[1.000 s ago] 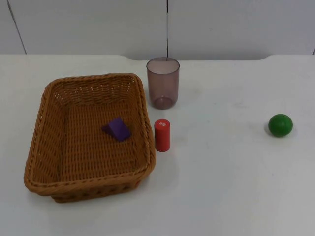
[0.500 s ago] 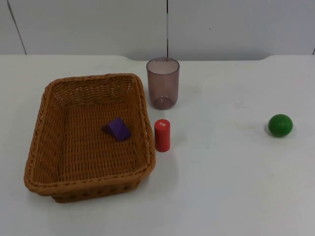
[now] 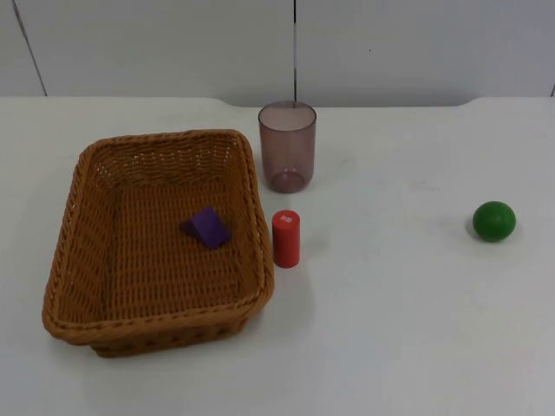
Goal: Pick up the basket with the left hand and place the triangular block into the basket with the right hand.
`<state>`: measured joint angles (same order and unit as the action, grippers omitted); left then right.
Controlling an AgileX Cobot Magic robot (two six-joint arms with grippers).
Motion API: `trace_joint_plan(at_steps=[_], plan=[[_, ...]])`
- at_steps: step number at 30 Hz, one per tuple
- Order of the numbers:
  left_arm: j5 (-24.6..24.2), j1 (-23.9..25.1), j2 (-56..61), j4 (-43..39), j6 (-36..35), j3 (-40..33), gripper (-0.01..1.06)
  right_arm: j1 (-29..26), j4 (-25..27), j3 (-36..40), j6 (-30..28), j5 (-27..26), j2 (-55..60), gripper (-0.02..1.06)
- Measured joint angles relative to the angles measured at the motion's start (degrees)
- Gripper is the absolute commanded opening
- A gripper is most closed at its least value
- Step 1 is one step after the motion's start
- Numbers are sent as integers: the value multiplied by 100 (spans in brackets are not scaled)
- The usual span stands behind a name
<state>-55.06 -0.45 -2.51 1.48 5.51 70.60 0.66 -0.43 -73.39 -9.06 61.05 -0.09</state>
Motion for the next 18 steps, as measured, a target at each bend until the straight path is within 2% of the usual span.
trace_joint_plan(at_steps=[7, 18], plan=[[-187, 0, 189, 0, 0, 0, 105, 67, 592, 0, -210, 69, 0, 105], [-312, 0, 193, 84, -101, 0, 105, 342, 666, 0, -295, 138, 0, 105]])
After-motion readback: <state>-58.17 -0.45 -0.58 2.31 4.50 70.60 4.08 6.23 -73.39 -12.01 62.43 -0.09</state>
